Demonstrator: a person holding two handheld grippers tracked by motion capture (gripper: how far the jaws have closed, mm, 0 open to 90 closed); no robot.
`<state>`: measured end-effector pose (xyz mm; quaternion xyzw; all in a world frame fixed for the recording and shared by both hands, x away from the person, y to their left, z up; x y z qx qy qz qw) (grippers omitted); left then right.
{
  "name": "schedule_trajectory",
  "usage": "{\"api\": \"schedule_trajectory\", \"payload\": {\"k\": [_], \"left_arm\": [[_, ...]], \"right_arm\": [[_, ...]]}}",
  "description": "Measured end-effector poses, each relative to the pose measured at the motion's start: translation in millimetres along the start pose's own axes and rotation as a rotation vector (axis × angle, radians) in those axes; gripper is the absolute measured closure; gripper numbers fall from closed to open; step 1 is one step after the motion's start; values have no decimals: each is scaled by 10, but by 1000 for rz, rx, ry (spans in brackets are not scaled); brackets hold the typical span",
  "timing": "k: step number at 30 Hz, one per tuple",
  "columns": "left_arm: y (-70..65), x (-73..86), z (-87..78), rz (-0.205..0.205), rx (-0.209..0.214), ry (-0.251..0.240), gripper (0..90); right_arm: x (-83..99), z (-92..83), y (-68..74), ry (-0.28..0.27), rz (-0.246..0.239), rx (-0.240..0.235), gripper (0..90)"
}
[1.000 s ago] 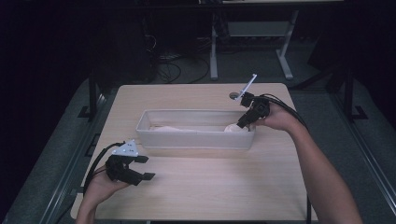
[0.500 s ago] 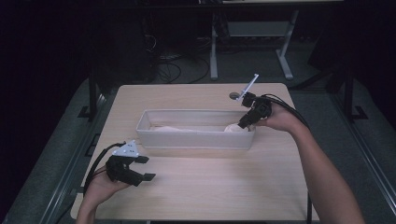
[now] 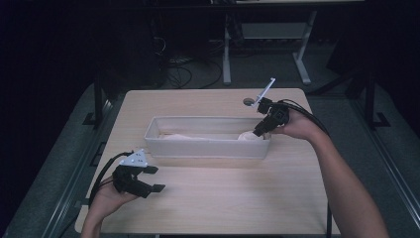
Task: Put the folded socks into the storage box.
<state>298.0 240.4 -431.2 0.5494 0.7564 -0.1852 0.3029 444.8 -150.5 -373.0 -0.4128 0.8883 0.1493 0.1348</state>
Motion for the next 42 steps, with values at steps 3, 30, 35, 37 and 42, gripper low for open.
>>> {"api": "schedule_trajectory", "payload": {"k": [3, 30, 35, 37, 42], "left_arm": [[4, 1, -15, 0, -4, -6, 294], [3, 7, -28, -3, -7, -9, 292], [7, 12, -34, -5, -7, -9, 292], [7, 14, -34, -6, -8, -9, 292], [6, 18, -33, -7, -7, -7, 292]], "right_arm": [[4, -12, 18, -1, 1, -1, 724], [179, -222, 52, -29, 10, 25, 718], [214, -246, 71, -31, 7, 29, 716], [228, -257, 79, -33, 8, 27, 716], [261, -276, 88, -32, 11, 29, 716]]}}
Point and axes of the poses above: each handheld gripper's, and its own axes: z roughly forward along the jaws, x roughly out of its underside, y roughly to its left, the point moved 4 cm from there along z, roughly forward along the jaws, and after that the axes turned 12 degrees about z, right-handed, at the moved point
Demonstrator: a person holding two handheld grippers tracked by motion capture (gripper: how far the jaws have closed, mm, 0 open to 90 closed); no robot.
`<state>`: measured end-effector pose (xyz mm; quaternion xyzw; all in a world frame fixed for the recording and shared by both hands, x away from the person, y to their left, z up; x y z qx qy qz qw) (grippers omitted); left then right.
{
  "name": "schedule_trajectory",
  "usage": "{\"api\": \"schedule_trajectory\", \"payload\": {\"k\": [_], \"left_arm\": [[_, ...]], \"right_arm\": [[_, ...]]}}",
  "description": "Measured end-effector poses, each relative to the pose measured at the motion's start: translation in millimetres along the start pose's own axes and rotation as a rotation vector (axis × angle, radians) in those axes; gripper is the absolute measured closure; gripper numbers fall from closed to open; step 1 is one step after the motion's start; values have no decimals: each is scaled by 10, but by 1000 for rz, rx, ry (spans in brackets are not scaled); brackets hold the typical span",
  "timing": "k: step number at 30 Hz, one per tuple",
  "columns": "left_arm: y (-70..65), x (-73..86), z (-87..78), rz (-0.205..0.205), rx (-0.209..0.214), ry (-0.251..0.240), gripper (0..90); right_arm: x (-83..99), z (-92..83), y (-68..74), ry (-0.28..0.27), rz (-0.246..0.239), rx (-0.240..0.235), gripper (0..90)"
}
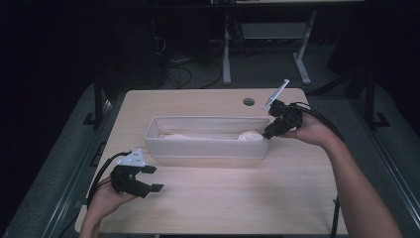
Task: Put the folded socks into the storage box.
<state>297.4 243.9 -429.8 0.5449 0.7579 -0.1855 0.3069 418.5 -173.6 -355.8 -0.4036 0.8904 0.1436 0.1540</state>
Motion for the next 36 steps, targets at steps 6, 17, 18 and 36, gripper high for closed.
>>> {"api": "schedule_trajectory", "payload": {"k": [6, 17, 18, 36], "left_arm": [[2, -1, 1, 1, 0, 0, 291], [-1, -5, -2, 1, 1, -1, 291], [-2, -6, -2, 1, 1, -1, 291], [-5, -10, 5, 1, 3, -1, 291]], "right_arm": [[24, -16, -3, -3, 0, 4, 710], [80, -20, 12, 1, 6, 2, 710], [85, -22, 14, 0, 6, 2, 710], [216, -65, 30, -4, 16, -1, 699]]}}
Point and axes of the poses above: each handheld gripper's, and its own axes: z roughly forward along the jaws, x roughly out of its underside, y roughly to its left, the point moved 4 cm from there along z, roughly forward along the jaws, and after that the axes turned 12 degrees about z, right-handed, at the moved point
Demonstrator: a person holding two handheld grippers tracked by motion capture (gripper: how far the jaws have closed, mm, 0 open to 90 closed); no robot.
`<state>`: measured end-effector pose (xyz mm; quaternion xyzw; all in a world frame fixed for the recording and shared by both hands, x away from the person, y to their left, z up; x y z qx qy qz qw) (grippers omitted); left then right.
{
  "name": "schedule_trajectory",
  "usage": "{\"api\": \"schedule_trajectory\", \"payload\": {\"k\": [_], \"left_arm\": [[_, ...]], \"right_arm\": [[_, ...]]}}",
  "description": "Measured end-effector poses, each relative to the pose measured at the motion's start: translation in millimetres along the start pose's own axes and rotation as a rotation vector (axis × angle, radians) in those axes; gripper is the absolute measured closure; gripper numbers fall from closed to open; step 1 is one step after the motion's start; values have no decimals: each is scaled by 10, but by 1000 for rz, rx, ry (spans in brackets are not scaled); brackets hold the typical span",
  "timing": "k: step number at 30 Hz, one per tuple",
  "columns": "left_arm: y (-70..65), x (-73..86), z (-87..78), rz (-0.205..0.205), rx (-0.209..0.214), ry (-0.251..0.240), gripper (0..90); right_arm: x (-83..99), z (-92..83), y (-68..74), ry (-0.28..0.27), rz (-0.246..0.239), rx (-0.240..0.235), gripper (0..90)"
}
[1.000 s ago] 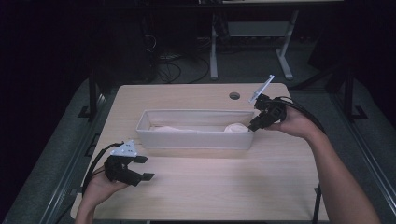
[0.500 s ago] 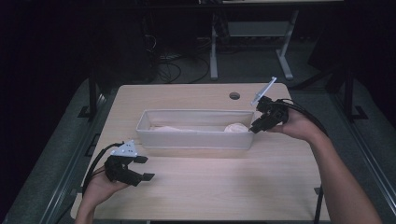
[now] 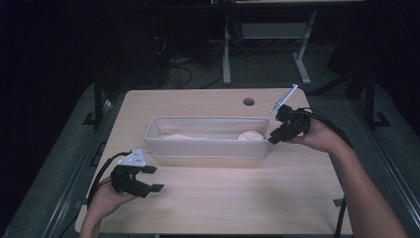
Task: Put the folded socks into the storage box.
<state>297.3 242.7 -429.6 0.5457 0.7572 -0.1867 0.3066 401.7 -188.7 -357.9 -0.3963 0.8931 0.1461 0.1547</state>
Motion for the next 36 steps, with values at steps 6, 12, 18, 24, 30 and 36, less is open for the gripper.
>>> {"api": "schedule_trajectory", "payload": {"k": [6, 12, 18, 24, 30, 36], "left_arm": [[-5, -4, -5, 2, 0, -1, 291], [-4, -2, -4, 1, 0, -1, 291], [-1, 6, -10, -3, -1, 1, 291], [-4, 1, -10, 0, -1, 0, 291], [-5, 2, -2, 0, 0, 2, 289], [-3, 5, -10, -2, -2, 3, 289]], "right_arm": [[41, -5, 16, -4, 2, -3, 692], [90, -3, 28, -5, 5, -3, 681], [156, 1, 31, -12, 12, -10, 673], [236, -3, 41, -23, 21, -16, 662], [323, 14, 44, -28, 33, -23, 657], [395, 50, 48, -30, 40, -27, 651]]}}
Point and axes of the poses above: each handheld gripper's, and its own axes: z roughly forward along the jaws, x roughly out of its underside, y roughly to its left, the point moved 4 cm from there along z, roughly forward along the jaws, and after that the axes turned 12 degrees about z, right-handed, at the moved point
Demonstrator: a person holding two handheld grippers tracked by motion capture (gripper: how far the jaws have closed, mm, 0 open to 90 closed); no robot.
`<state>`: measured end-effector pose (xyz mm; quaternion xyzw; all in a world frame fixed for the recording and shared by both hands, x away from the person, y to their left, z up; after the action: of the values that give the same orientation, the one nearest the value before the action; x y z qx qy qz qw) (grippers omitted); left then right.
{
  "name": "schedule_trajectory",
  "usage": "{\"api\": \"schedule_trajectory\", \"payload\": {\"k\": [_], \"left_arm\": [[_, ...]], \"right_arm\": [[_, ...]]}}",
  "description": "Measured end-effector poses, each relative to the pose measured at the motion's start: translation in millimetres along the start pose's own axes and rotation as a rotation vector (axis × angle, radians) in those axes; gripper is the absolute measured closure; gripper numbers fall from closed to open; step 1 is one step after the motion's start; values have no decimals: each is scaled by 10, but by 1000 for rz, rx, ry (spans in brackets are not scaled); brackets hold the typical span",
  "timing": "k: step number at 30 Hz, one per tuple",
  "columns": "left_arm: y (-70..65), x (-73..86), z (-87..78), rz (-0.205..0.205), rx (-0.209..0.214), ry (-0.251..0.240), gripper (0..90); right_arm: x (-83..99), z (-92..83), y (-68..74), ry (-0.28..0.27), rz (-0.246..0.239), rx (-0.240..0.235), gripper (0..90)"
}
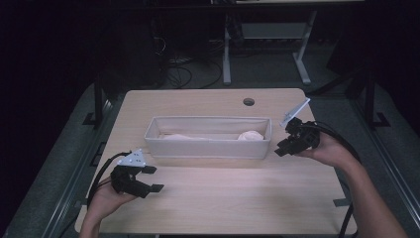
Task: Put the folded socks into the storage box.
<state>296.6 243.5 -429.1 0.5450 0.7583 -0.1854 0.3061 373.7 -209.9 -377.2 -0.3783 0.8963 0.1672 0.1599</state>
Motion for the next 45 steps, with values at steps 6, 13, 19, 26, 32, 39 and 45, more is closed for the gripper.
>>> {"api": "schedule_trajectory", "payload": {"k": [6, 13, 19, 26, 32, 39, 45], "left_arm": [[3, 3, -5, 0, -1, 0, 288], [7, 13, -8, -6, -3, -1, 288], [9, 18, -14, -6, -3, -1, 288], [10, 21, -13, -7, -3, -1, 288], [9, 21, -11, -7, -3, 0, 287], [7, 27, -12, -9, -5, 1, 286], [14, 36, -21, -12, -8, 0, 285]], "right_arm": [[69, 46, 2, 0, 10, -7, 643], [125, 80, -6, -1, 21, -15, 630], [168, 109, 0, -2, 28, -20, 612], [230, 141, -8, -4, 38, -24, 596], [283, 179, -1, -8, 48, -31, 577], [362, 215, -2, -5, 63, -36, 557], [418, 230, -6, -17, 73, -40, 539]]}}
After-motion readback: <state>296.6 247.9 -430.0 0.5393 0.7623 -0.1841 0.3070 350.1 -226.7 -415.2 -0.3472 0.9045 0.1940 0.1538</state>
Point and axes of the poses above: each handheld gripper's, and its own axes: z roughly forward along the jaws, x roughly out of its underside, y roughly to its left, the point moved 4 cm from there along z, roughly forward along the jaws, and after that the axes turned 12 degrees about z, right-handed, at the moved point
